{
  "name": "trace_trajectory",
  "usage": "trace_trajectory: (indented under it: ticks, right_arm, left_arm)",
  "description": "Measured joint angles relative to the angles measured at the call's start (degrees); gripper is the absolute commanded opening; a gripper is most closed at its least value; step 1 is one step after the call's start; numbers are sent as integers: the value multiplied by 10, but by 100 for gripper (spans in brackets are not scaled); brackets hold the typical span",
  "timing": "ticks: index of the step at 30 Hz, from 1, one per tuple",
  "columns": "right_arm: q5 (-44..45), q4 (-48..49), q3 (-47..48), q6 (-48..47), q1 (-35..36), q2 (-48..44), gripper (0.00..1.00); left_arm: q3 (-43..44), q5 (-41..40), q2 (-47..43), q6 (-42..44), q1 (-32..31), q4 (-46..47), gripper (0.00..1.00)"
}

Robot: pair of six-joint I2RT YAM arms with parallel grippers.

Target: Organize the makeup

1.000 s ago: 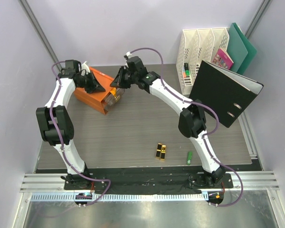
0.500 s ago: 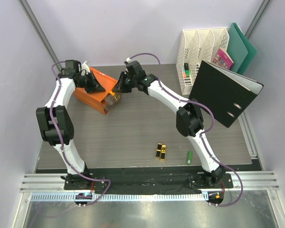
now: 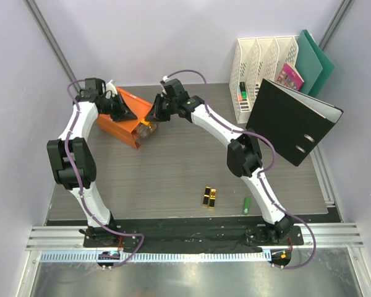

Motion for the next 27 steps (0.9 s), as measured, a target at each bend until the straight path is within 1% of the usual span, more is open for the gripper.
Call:
trace_trajectory:
  ticks: [3, 12, 27]
  right_arm:
    - [-5, -5, 10, 0, 0, 7, 5]
    - [-11, -13, 35, 3, 3, 24, 5]
    - [-23, -27, 57, 2, 5, 37, 3]
  left_arm:
    - [0, 0, 0, 0, 0, 0, 0]
    - [0, 0, 0, 0, 0, 0, 0]
    - [4, 0, 1, 1, 0, -5, 0]
